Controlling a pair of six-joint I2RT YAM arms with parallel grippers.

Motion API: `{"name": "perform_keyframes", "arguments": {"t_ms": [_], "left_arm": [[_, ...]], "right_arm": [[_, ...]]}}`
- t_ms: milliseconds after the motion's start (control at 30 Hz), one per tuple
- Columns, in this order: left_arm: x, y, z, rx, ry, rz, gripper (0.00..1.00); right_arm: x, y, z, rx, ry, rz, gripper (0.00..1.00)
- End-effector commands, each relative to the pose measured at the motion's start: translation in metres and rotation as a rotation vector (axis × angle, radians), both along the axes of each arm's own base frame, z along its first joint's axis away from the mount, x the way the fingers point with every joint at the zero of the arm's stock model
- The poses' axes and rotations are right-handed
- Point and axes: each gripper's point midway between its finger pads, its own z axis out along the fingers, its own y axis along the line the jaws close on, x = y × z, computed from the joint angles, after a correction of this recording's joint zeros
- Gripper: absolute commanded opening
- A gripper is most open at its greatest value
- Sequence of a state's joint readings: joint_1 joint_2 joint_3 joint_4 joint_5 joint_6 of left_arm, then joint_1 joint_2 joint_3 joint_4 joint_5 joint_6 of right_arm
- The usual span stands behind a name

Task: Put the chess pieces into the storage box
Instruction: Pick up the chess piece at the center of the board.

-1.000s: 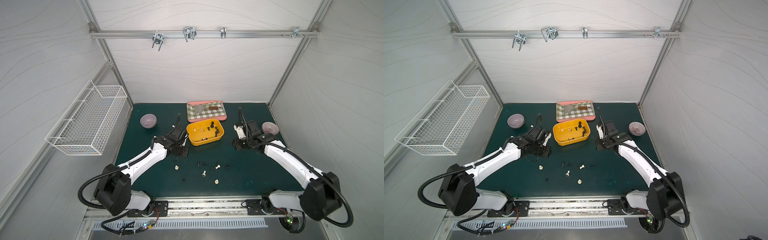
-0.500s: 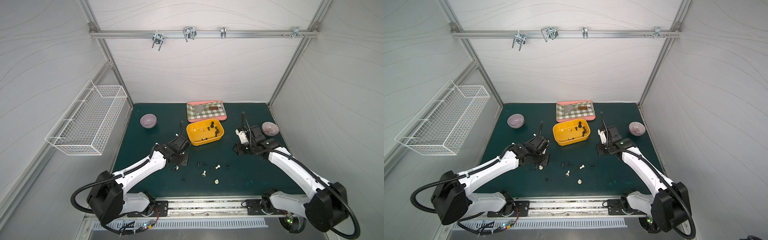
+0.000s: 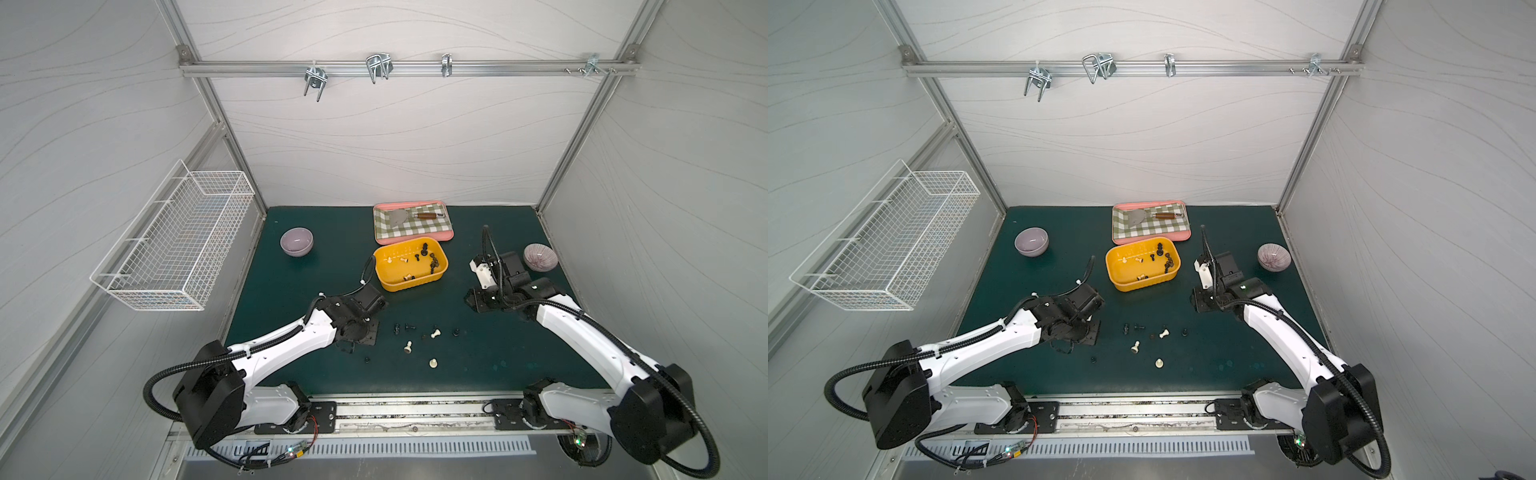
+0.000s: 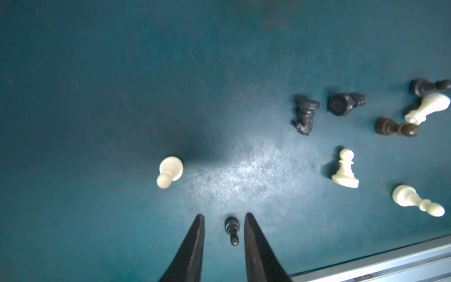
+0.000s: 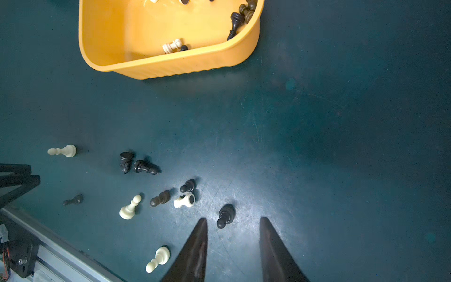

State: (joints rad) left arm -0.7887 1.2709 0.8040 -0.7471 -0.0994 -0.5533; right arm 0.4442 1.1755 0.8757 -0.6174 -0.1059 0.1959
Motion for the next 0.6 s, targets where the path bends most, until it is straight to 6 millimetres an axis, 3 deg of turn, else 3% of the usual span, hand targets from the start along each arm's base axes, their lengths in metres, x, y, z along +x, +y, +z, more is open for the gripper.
{"name": "perform_keyframes", "arguments": {"t_ms": [0,567], "left_arm": [[-0.011,0.005,-0.002,0.01,0.024,0.022,0.3],[-0.039,-0.006,-0.025,0.074,0.124,-0.087,0.3]], "right_arm": [[-0.002,-0.001,0.003,0.015,-0.003,-0.011,0.37],[-0.005,-0.002,0.0,0.007,0.014,-0.008,0.38]]}}
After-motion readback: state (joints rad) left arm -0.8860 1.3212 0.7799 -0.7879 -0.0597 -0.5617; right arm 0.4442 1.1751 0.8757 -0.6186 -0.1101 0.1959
